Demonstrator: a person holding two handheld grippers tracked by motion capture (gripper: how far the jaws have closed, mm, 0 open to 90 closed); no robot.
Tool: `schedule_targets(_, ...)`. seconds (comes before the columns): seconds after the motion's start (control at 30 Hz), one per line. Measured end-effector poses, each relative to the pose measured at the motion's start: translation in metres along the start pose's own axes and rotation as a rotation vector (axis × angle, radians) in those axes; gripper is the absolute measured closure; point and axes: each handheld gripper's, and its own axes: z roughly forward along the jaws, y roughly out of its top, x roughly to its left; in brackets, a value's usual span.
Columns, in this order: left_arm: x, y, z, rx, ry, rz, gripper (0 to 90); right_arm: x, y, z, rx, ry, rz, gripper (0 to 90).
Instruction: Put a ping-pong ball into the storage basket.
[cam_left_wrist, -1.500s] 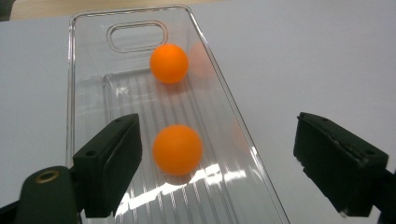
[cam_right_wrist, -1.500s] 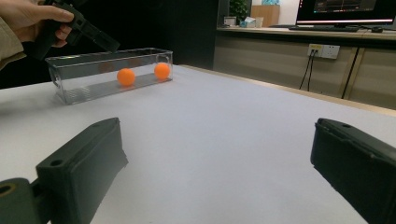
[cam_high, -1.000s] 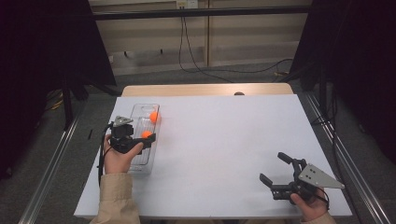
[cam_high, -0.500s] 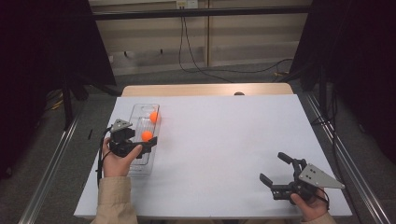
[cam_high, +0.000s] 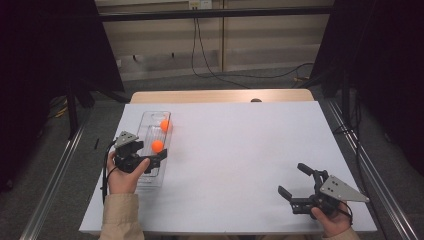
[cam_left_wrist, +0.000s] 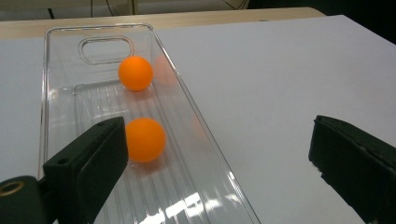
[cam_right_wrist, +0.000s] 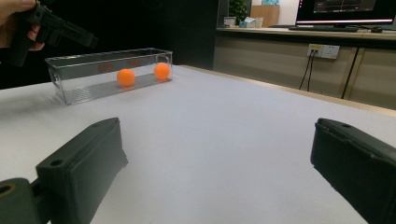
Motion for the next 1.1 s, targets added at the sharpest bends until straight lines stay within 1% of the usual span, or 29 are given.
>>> schedule_targets(0.13, 0.000, -0.004, -0.001, 0.003, 0.003, 0.004, 4.6, 0.000, 0.000, 0.000, 0.000, 0.000, -0.001, 2.5)
schedule_targets(0.17, 0.000, -0.005, -0.001, -0.008, 0.004, 0.001, 4.6, 0.000, 0.000, 0.000, 0.000, 0.000, 0.000, 2.5)
schedule_targets(0.2, 0.000, -0.005, -0.002, -0.009, 0.006, 0.004, 4.5, 0.000, 0.000, 0.000, 0.001, 0.001, 0.000, 2.4)
schedule_targets(0.27, 0.000, -0.007, -0.002, -0.010, -0.002, 0.004, 3.9, 0.000, 0.000, 0.000, 0.001, 0.001, -0.001, 2.5)
schedule_targets(0.47, 0.000, -0.013, -0.004, -0.035, 0.004, 0.008, 3.4, 0.000, 0.000, 0.000, 0.001, 0.002, -0.002, 2.5)
schedule_targets(0.6, 0.000, -0.017, -0.006, -0.069, 0.006, 0.002, 3.3, 0.000, 0.000, 0.000, 0.001, 0.002, -0.001, 2.5)
schedule_targets(0.67, 0.000, -0.019, -0.007, -0.070, 0.006, 0.003, 3.1, 0.000, 0.000, 0.000, 0.001, 0.002, -0.002, 2.5)
schedule_targets(0.83, -0.001, -0.023, -0.008, -0.087, 0.001, 0.013, 3.1, 0.000, 0.000, 0.000, 0.002, 0.003, -0.002, 2.5)
schedule_targets(0.93, -0.002, -0.026, -0.008, -0.093, -0.012, 0.020, 3.1, 0.001, 0.000, 0.000, 0.002, 0.004, -0.003, 2.5)
schedule_targets(1.1, -0.003, -0.030, -0.010, -0.111, -0.018, 0.028, 3.1, 0.000, 0.000, 0.000, 0.001, 0.004, -0.004, 2.5)
